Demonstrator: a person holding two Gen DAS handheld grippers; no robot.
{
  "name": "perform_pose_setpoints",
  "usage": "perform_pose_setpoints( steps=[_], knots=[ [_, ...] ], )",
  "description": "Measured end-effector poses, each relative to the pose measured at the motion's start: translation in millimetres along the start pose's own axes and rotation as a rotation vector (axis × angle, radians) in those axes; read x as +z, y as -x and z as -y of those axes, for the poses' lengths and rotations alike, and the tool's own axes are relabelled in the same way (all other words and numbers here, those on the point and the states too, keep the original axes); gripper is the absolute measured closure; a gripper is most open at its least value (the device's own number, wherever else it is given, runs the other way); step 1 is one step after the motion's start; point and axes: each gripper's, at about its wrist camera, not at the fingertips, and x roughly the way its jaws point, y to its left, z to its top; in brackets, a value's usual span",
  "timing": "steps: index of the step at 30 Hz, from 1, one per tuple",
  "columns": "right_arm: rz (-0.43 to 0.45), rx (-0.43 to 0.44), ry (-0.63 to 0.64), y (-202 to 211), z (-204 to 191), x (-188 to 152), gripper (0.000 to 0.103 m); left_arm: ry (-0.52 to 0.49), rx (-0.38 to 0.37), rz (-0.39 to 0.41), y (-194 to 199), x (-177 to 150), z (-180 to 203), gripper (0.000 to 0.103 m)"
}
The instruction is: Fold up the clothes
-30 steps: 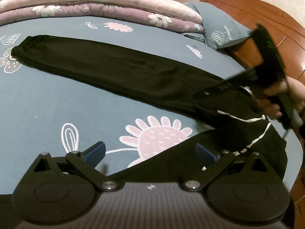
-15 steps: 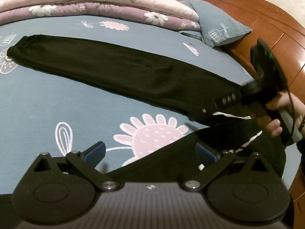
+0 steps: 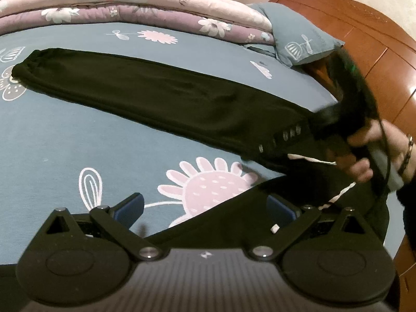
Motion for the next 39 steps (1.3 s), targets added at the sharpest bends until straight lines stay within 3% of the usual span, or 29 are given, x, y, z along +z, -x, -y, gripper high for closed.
perform_pose_setpoints(
  steps=[2,6,10,13,15,18,21,24,29,32,35,39],
  knots=[
    [0.018,-0.034,0.015,1.0,-5.3,8.0,0.051,0.005,0.003,-0.003,-0.7,0.3,-1.3,0.003],
    [-0.077,-0.044,0.0,-29.9,-10.5,9.8,0.047,0.011,0.027,-0.005,-1.1,0.9,-4.1,0.003],
    [-0.031,-0.029,0.051,-23.8,-27.1,18.3,0.048,0.015,0.035,-0.007,-1.6,1.4,-6.6,0.003],
    [0.018,-0.074,0.073,-26.1,-35.5,30.4,0.048,0.012,0.054,-0.014,-3.2,1.3,-6.0,0.003],
    [-0.014,-0.095,0.077,-41.7,-35.7,33.6,0.048,0.004,0.058,-0.011,-2.3,1.4,-4.8,0.003],
    [-0.07,-0.075,0.099,-60.7,-45.1,31.1,0.038,0.012,0.035,-0.005,0.4,2.1,-6.6,0.003],
    [-0.033,-0.002,0.09,-42.8,-48.5,34.9,0.039,0.02,0.034,0.002,2.5,2.7,-8.1,0.003],
    [0.018,-0.038,0.063,-34.1,-47.2,45.6,0.039,0.023,0.047,0.004,3.1,3.1,-8.0,0.003],
    [-0.018,-0.035,0.0,-65.7,-47.2,55.7,0.038,0.017,0.027,0.015,6.8,3.8,-6.6,0.003],
    [-0.043,-0.015,0.018,-80.4,-58.2,55.4,0.034,0.02,0.031,0.014,7.3,4.7,-8.9,0.003],
    [-0.025,0.083,0.022,-74.4,-70.0,64.5,0.035,0.04,0.033,0.018,8.2,6.2,-15.4,0.003],
    [-0.006,0.056,0.023,-80.3,-86.0,77.5,0.035,0.064,0.054,0.029,12.3,7.8,-23.0,0.003]
  ],
)
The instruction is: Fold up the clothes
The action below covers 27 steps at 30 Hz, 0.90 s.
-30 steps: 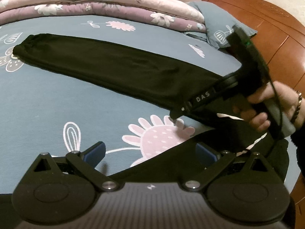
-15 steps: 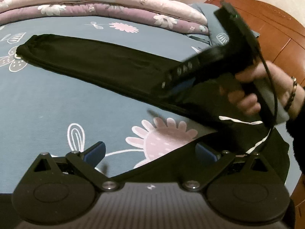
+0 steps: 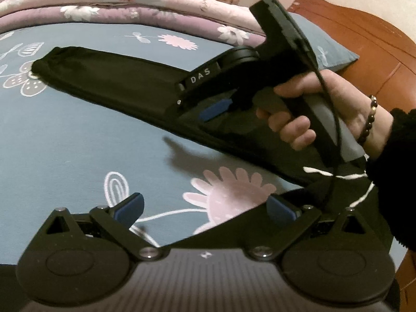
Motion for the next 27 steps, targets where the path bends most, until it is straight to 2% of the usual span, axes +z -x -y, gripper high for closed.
perform_pose_setpoints(
  steps=[3,5,7,8,10,12,16,18,21,23,25,27],
  knots=[
    [-0.035,0.048,-0.039,-18.7,-0.5,-1.1,0.034,0.015,0.001,0.017,4.6,1.7,-4.9,0.003],
    [-0.021,0.056,-0.027,-23.5,-7.6,0.6,0.034,0.023,-0.001,0.025,7.2,2.5,-8.0,0.003],
    [-0.005,0.105,-0.029,-20.4,-12.3,4.0,0.034,0.03,0.003,0.032,9.6,3.3,-11.2,0.003],
    [0.007,0.102,-0.027,-18.8,-14.7,7.2,0.034,0.034,0.007,0.035,10.7,3.8,-13.1,0.003],
    [0.037,0.043,0.002,-16.4,-20.1,12.5,0.034,0.045,0.013,0.043,12.7,4.8,-17.2,0.003],
    [0.025,0.021,0.003,-22.5,-20.7,15.7,0.034,0.059,0.014,0.051,14.2,5.6,-21.2,0.003],
    [0.003,0.05,0.012,-38.5,-28.2,21.8,0.034,0.073,0.024,0.056,15.6,6.7,-26.1,0.003],
    [0.017,0.134,0.002,-37.0,-32.8,30.7,0.034,0.078,0.025,0.059,16.2,6.9,-28.4,0.003],
    [0.049,0.084,0.009,-43.5,-43.3,43.1,0.034,0.091,0.026,0.061,16.7,7.5,-32.6,0.003],
    [0.01,0.069,-0.01,-61.3,-49.0,51.2,0.033,0.099,0.03,0.065,17.9,7.7,-36.0,0.003],
    [0.014,0.104,-0.005,-67.4,-56.4,55.7,0.033,0.109,0.027,0.068,18.6,8.3,-39.8,0.003],
    [0.017,0.186,-0.022,-64.5,-60.6,60.1,0.033,0.121,0.032,0.07,18.5,8.6,-43.6,0.003]
  ],
)
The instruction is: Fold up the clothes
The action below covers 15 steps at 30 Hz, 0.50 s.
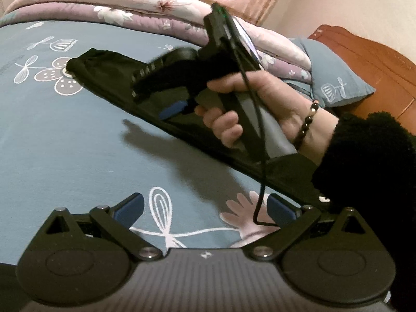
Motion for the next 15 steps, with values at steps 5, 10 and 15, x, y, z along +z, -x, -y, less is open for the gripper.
perform_pose_setpoints(
  steps=[5,10,15],
  knots=[
    [0.037,-0.086,0.058,53.8,-10.0,-5.1,0.034,0.009,0.001,-0.004,-1.6,0.6,-2.5,0.003],
    [0.142,-0.248,0.066,169.0,0.5,-33.3,0.034,-0.019,-0.005,0.002,2.1,-1.4,6.4,0.003],
    [0.302,-0.487,0.058,313.3,-0.7,-76.6,0.034,-0.056,-0.024,0.001,3.8,-4.7,19.3,0.003]
  ],
)
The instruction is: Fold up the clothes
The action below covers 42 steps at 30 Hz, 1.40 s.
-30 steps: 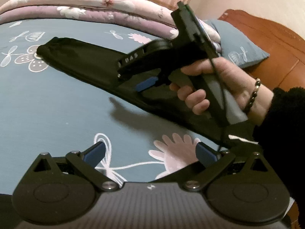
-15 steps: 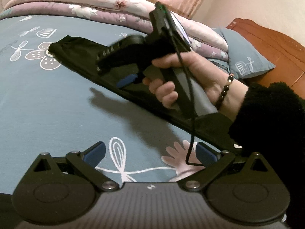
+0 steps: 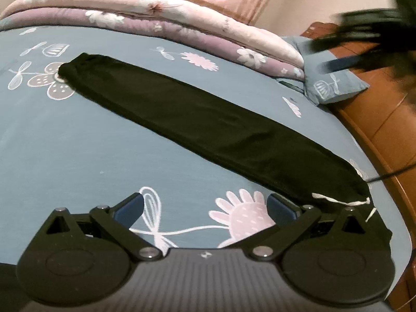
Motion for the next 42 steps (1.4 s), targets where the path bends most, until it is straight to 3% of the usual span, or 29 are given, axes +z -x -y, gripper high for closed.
perform_pose_setpoints(
  steps=[5,8,11,15,17,20,23,28,30,32,35,39,42],
  knots=[
    [0.112,-0.261,0.013,115.1,50.7,-17.0,0.033,-0.049,-0.025,-0.02,-4.3,-5.1,17.7,0.003],
    [0.088,-0.339,0.003,130.0,67.9,-39.1,0.033,-0.083,-0.046,-0.039,-7.4,-10.6,30.8,0.003],
    [0.029,-0.37,-0.029,105.4,90.4,-70.7,0.033,-0.124,-0.061,-0.052,-8.6,-16.9,45.0,0.003],
    [-0.099,-0.393,-0.11,17.4,128.8,-118.4,0.034,-0.161,-0.082,-0.063,-7.5,-23.7,57.2,0.003],
    [-0.156,-0.406,-0.164,-23.7,149.7,-134.7,0.039,-0.176,-0.079,-0.068,-8.0,-26.1,61.0,0.003],
    [-0.18,-0.381,-0.292,-59.0,186.7,-148.2,0.056,-0.183,-0.077,-0.072,-10.9,-26.3,61.8,0.003],
    [-0.145,-0.321,-0.417,-76.1,215.4,-150.6,0.06,-0.171,-0.07,-0.079,-17.1,-24.6,58.4,0.003],
    [-0.173,-0.354,-0.423,-105.6,239.2,-159.5,0.06,-0.161,-0.019,-0.106,-31.8,-24.2,53.4,0.003],
    [-0.22,-0.408,-0.439,-114.4,252.6,-169.5,0.058,-0.161,-0.005,-0.109,-33.7,-24.0,52.1,0.003],
    [-0.21,-0.441,-0.445,-110.0,260.4,-172.5,0.055,-0.16,-0.01,-0.109,-34.0,-23.8,51.5,0.003],
    [-0.232,-0.479,-0.434,-103.5,261.4,-167.9,0.055,-0.169,-0.015,-0.115,-35.0,-25.2,53.6,0.003],
    [-0.134,-0.448,-0.392,-92.6,250.2,-149.4,0.054,-0.184,-0.01,-0.119,-37.3,-26.8,57.1,0.003],
    [-0.131,-0.449,-0.388,-108.6,250.8,-139.2,0.054,-0.189,-0.001,-0.121,-38.1,-27.4,57.7,0.003]
  ],
)
